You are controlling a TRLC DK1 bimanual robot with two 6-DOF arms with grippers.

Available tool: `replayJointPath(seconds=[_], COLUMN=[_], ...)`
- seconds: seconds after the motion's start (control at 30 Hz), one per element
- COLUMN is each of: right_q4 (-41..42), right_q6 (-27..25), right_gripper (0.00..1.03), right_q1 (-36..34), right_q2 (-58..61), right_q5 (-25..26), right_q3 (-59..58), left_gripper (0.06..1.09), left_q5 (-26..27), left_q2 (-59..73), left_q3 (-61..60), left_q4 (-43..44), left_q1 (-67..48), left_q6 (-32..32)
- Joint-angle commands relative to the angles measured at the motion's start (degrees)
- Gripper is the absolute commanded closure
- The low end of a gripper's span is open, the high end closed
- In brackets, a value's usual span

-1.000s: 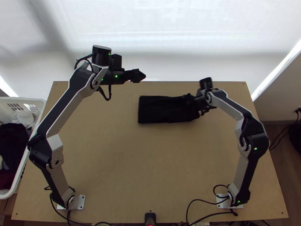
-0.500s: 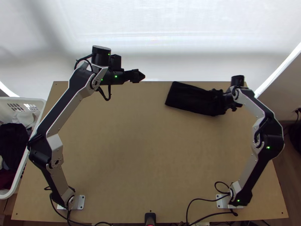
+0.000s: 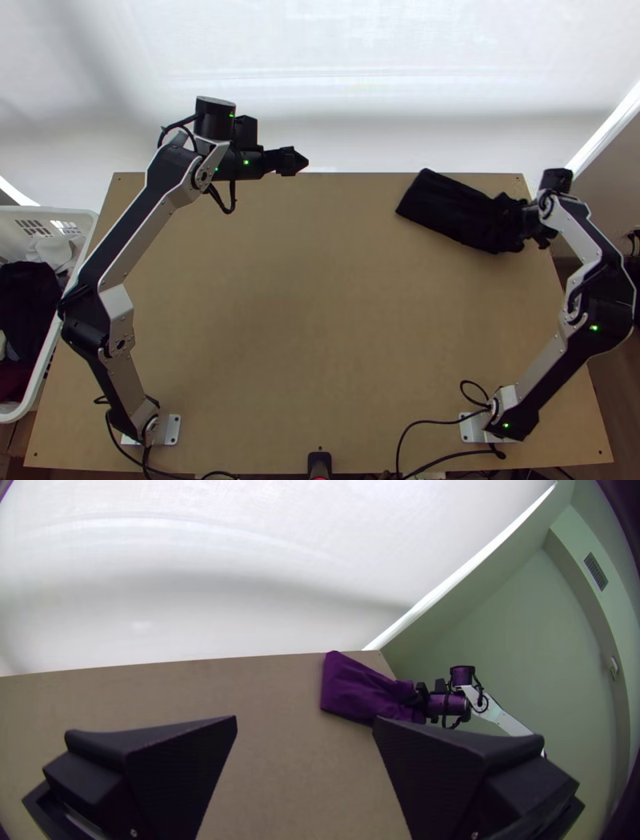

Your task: Fold the t-shirt

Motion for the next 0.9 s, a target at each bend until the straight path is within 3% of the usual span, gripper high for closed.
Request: replayJointPath(seconds=[0.0, 0.33, 0.37, 0.4, 0.47, 0.5, 0.7, 0.87], right_q4=[-0.52, -0.96, -0.96, -0.96, -1.84, -2.81, -8.26, -8.61], right_q6=[-0.63, -1.07, -1.07, -0.98, -1.07, -1.24, -3.35, -8.8], right_gripper=[1.0, 1.0, 0.94, 0.73, 0.13, 0.03, 0.03, 0.03], right_q1=[-1.0, -1.8, -1.8, -1.88, -2.15, -2.15, -2.41, -2.41], right_q2=[-3.61, -6.42, -6.6, -7.04, -7.56, -7.48, -10.46, -15.47], right_q5=[1.86, 3.97, 3.97, 3.97, 3.53, 3.35, 3.71, 14.25], right_q3=[-2.9, -5.36, -5.19, -5.1, -4.75, -4.13, -2.64, -2.81], left_gripper=[0.09, 0.09, 0.09, 0.09, 0.09, 0.09, 0.09, 0.09], left_q5=[-0.16, -0.07, -0.07, -0.07, -0.16, -0.16, -0.16, -0.07], left_q2=[-2.02, -2.46, -2.64, -2.73, -3.08, -3.17, -3.87, -4.57], left_q3=[-0.66, -0.66, -0.66, -0.66, -0.66, -0.75, -0.84, -0.84], left_q4=[0.46, 0.73, 0.73, 0.73, 0.73, 0.73, 0.73, 0.73], left_q1=[-0.02, -0.02, -0.02, 0.07, 0.24, 0.33, 0.86, 1.12], left_q6=[-0.75, -0.75, -0.75, -0.66, -0.57, -0.57, -0.48, -0.57])
